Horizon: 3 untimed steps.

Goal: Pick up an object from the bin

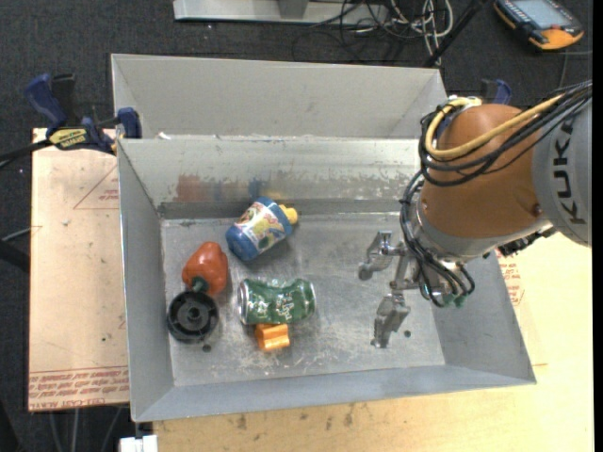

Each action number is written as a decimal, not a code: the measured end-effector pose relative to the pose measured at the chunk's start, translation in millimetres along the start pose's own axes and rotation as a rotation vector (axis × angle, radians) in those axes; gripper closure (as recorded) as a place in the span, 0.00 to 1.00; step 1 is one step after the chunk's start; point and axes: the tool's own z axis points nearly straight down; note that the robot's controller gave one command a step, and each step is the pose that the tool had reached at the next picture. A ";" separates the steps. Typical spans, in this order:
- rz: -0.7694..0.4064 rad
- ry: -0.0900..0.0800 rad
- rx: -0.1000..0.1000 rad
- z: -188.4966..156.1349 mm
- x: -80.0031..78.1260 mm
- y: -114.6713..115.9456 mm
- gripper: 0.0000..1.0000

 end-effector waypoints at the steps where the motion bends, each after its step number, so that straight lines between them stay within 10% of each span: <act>1: 0.000 -0.008 0.000 -3.8 -1.5 0.0 0.00; 2: -0.044 -0.015 0.001 47.2 4.2 40.2 0.00; 3: -0.099 -0.007 0.000 135.3 -10.0 81.3 1.00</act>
Offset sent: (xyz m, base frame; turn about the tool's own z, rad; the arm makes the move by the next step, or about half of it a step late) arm -0.0161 0.0922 -0.1146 -0.1031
